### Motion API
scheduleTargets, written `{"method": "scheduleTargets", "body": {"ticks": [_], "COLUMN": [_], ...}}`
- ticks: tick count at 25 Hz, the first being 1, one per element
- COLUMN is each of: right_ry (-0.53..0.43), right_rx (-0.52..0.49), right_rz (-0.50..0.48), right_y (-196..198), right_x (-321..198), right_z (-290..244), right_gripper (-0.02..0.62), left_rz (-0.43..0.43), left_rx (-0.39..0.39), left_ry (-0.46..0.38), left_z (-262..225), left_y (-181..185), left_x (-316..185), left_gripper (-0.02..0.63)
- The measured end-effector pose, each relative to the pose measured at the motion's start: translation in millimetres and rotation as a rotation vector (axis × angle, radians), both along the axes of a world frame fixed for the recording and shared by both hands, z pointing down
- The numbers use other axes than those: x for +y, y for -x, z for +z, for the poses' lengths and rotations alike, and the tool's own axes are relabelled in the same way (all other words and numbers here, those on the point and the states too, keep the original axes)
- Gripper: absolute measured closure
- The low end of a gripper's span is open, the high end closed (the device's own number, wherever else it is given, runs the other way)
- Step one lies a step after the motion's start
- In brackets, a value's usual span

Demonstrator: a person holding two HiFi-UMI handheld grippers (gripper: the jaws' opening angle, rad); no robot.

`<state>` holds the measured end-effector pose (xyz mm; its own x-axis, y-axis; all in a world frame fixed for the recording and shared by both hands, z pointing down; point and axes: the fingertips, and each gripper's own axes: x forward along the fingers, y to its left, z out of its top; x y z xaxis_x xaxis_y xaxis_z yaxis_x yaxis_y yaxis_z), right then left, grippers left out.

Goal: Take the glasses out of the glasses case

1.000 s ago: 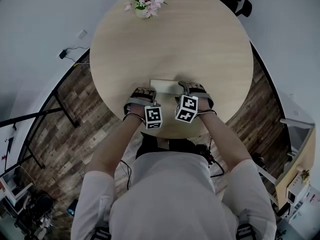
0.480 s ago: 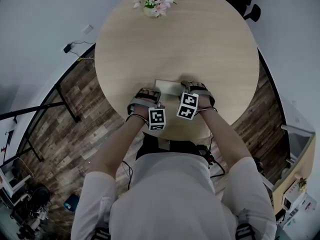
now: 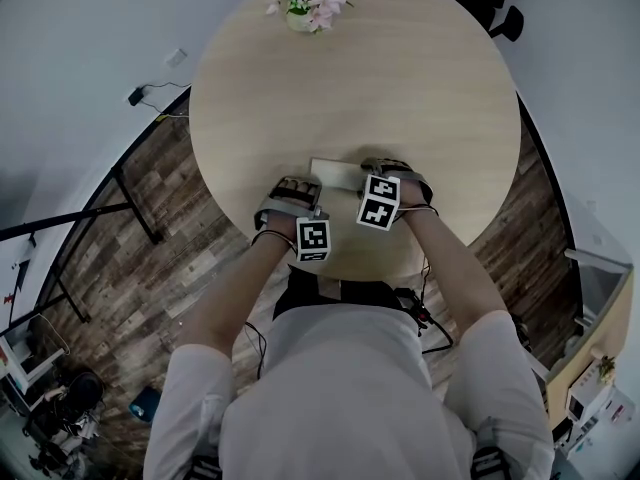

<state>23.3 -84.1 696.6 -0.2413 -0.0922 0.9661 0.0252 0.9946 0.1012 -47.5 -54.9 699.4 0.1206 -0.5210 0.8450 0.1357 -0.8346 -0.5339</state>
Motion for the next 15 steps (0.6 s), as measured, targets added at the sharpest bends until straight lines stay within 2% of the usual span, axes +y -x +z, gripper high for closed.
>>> {"method": "scheduleTargets", "body": {"ticks": [6,11,15], "right_ry": [0.078,0.213,0.213], "right_rx": [-0.025,-0.084,-0.089], "right_rz": [-0.002,0.063,0.077], "right_y": [-1.5,-1.9,-7.2], "right_x": [0.0,-0.5,0.3], "right_z": [-3.3,-8.9,-7.3], "right_gripper": [0.33,0.33,0.33], "left_rz": [0.007,-0.001,-0.004], "left_rx": [-0.015,-0.012,-0.006], "left_ry": [-0.009,-0.011,-0.01], "left_z": [0.4,-0.1,0.1], "left_y": [-1.4,-0.2,-1.3], "left_x": [0.7,0.8,0.8], "left_gripper": [0.6,0.6,0.6]}}
